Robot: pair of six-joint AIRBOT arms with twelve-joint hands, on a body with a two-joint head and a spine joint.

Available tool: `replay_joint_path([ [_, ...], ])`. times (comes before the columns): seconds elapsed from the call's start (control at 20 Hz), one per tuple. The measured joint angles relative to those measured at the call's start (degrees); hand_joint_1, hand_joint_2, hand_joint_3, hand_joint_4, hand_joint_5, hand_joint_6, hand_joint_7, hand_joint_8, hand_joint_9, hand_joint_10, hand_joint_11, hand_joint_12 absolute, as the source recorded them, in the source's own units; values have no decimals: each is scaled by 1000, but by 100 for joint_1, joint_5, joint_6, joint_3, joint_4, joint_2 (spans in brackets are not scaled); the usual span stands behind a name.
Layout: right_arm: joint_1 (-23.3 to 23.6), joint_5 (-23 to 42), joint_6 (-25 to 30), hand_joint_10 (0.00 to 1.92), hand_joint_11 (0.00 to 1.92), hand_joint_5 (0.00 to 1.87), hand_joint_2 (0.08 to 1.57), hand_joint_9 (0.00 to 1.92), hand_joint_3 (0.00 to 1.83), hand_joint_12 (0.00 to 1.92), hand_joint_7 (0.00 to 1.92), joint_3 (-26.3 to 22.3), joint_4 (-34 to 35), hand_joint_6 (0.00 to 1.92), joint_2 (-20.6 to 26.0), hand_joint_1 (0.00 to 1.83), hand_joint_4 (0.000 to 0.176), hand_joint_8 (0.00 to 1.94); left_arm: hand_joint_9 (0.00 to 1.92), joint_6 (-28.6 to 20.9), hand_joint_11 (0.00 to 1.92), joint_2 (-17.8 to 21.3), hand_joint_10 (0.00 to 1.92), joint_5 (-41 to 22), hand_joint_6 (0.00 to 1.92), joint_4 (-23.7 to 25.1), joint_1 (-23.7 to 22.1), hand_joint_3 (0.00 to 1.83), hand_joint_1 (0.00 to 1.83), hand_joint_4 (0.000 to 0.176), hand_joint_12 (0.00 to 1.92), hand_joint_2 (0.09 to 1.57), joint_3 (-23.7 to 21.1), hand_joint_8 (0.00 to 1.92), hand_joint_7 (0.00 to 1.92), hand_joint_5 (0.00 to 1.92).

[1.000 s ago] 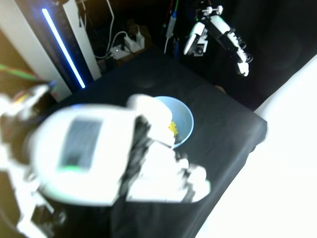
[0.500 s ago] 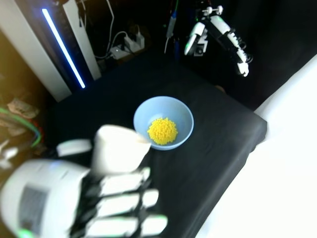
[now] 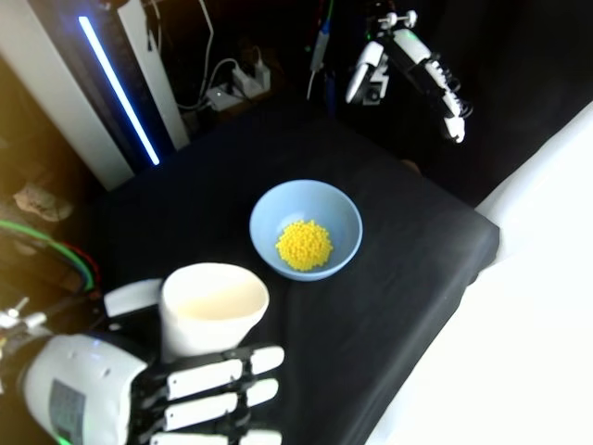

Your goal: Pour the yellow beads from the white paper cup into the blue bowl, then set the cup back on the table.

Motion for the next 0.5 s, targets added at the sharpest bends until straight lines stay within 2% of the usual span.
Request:
replay_joint_path([
  [0.05, -107, 120, 105, 0, 0, 965, 1114, 139, 7, 0, 579, 39, 164, 1, -46, 493, 176, 0, 137, 0, 0, 0, 4, -4, 7, 4, 0, 0, 480, 176, 424, 870, -2, 5, 218, 38],
  [0.1, -240, 212, 238, 9, 0, 921, 1139, 160, 13, 0, 606, 90, 387, 0, -103, 476, 165, 10, 137, 0, 0, 0, 3, -4, 6, 7, 0, 2, 484, 176, 426, 875, -2, 4, 218, 38],
  [0.15, -330, 251, 310, 14, 0, 914, 1137, 182, 8, 0, 628, 138, 505, 0, -151, 498, 174, 15, 143, 0, 0, 0, 3, 0, 2, 7, 0, 1, 478, 176, 478, 871, -2, 2, 212, 32],
  [0.25, -455, 289, 378, 14, 0, 919, 1125, 195, 0, 0, 561, 186, 654, 3, -251, 527, 176, 1, 152, 0, 0, 0, 4, -4, 3, 7, 0, 2, 484, 176, 523, 878, -2, 5, 225, 38],
  [0.45, -584, 334, 387, 2, 0, 864, 1221, 127, 24, 0, 491, 247, 579, 2, -452, 107, 175, 2, 173, -4, 0, 0, 2, -7, 3, 7, 2, 5, 472, 176, 553, 894, -2, 0, 232, 50],
  [0.5, -621, 332, 380, 1, 0, 844, 1224, 99, 17, 0, 468, 247, 584, 1, -463, 29, 160, 1, 167, -2, 0, 0, 0, -2, 0, 2, 2, 5, 458, 176, 551, 897, -2, 0, 223, 42],
])
